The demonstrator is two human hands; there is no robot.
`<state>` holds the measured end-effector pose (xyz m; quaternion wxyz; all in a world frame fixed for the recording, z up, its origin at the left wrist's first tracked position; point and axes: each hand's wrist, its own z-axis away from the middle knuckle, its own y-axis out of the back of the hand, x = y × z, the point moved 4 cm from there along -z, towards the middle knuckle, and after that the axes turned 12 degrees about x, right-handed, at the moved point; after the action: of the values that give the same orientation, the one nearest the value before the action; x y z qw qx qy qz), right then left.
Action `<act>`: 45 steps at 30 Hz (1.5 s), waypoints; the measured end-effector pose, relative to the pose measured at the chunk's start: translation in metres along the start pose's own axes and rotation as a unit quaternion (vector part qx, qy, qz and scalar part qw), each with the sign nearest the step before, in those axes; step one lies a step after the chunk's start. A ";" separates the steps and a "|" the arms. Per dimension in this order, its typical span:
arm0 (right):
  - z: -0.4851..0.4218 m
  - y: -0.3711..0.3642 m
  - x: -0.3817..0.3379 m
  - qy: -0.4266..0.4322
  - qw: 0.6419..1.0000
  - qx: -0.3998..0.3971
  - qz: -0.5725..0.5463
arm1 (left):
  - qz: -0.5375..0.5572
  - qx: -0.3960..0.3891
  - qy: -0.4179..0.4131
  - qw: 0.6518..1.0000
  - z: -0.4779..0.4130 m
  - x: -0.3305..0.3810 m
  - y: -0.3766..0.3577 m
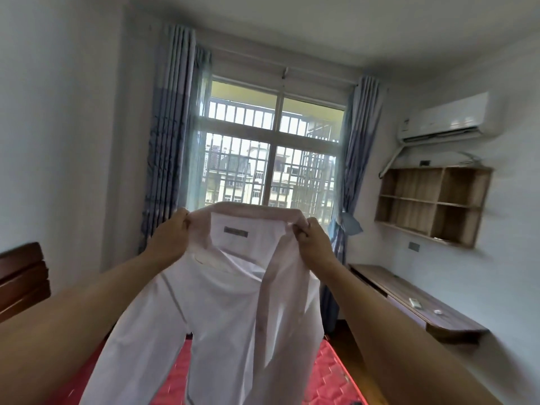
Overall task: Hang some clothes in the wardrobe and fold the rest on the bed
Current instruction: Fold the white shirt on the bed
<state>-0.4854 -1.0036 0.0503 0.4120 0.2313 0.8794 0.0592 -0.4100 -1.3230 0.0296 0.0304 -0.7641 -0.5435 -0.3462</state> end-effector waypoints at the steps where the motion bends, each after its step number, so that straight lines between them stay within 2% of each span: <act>1: 0.000 0.004 0.001 -0.003 1.000 -0.006 0.003 | 0.001 0.006 -0.008 1.000 0.002 0.002 0.000; 4: 0.003 0.018 0.005 -0.016 0.999 -0.040 0.003 | 0.019 0.009 -0.024 0.999 0.008 0.008 0.006; 8: 0.020 0.026 0.007 -0.066 0.986 -0.103 -0.116 | 0.013 0.018 -0.051 0.998 0.015 0.024 0.017; 13: 0.037 0.041 0.010 0.052 0.997 -0.053 -0.019 | -0.005 0.032 -0.090 0.995 0.032 0.048 0.033; 15: 0.041 0.048 0.015 0.071 0.995 -0.067 -0.002 | -0.013 0.034 -0.098 0.994 0.043 0.060 0.039; 17: 0.045 0.053 0.019 0.047 0.989 -0.134 -0.040 | -0.029 0.040 -0.103 0.993 0.052 0.073 0.046; 19: 0.049 0.056 0.024 -0.017 0.969 -0.231 -0.090 | -0.038 0.049 -0.102 0.993 0.061 0.084 0.055; 21: 0.052 0.061 0.031 -0.078 0.944 -0.307 -0.095 | -0.035 0.051 -0.086 0.994 0.068 0.087 0.064; 23: 0.055 0.066 0.038 -0.109 0.927 -0.350 -0.077 | -0.035 0.040 -0.068 0.996 0.076 0.086 0.073; 25: 0.058 0.072 0.038 -0.072 0.938 -0.338 -0.038 | -0.046 0.017 -0.060 0.997 0.084 0.086 0.082; 28: 0.064 0.081 0.028 0.039 0.966 -0.255 0.029 | -0.066 -0.062 -0.035 0.995 0.096 0.088 0.097; 31: 0.074 0.091 0.012 0.057 0.975 -0.210 -0.043 | -0.109 -0.176 -0.031 0.978 0.111 0.091 0.115; 33: 0.081 0.097 0.000 0.063 0.972 -0.208 -0.086 | -0.124 -0.196 -0.025 0.972 0.118 0.090 0.129; 36: 0.092 0.103 -0.014 0.087 0.964 -0.227 -0.107 | -0.129 -0.167 -0.026 0.977 0.125 0.097 0.149; 40: 0.104 0.113 -0.033 0.146 0.946 -0.264 -0.120 | -0.106 -0.086 0.009 0.991 0.131 0.109 0.167; 43: 0.102 0.118 -0.037 0.068 0.938 -0.316 -0.129 | -0.085 -0.042 0.023 0.995 0.135 0.118 0.174; 45: 0.096 0.123 -0.038 -0.003 0.920 -0.359 -0.156 | -0.067 -0.031 0.036 0.997 0.137 0.121 0.176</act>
<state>-0.3480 -0.9204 0.0499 0.4741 -0.0720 0.8227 0.3053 -0.1714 -1.2389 0.0515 0.0031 -0.7138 -0.5811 -0.3909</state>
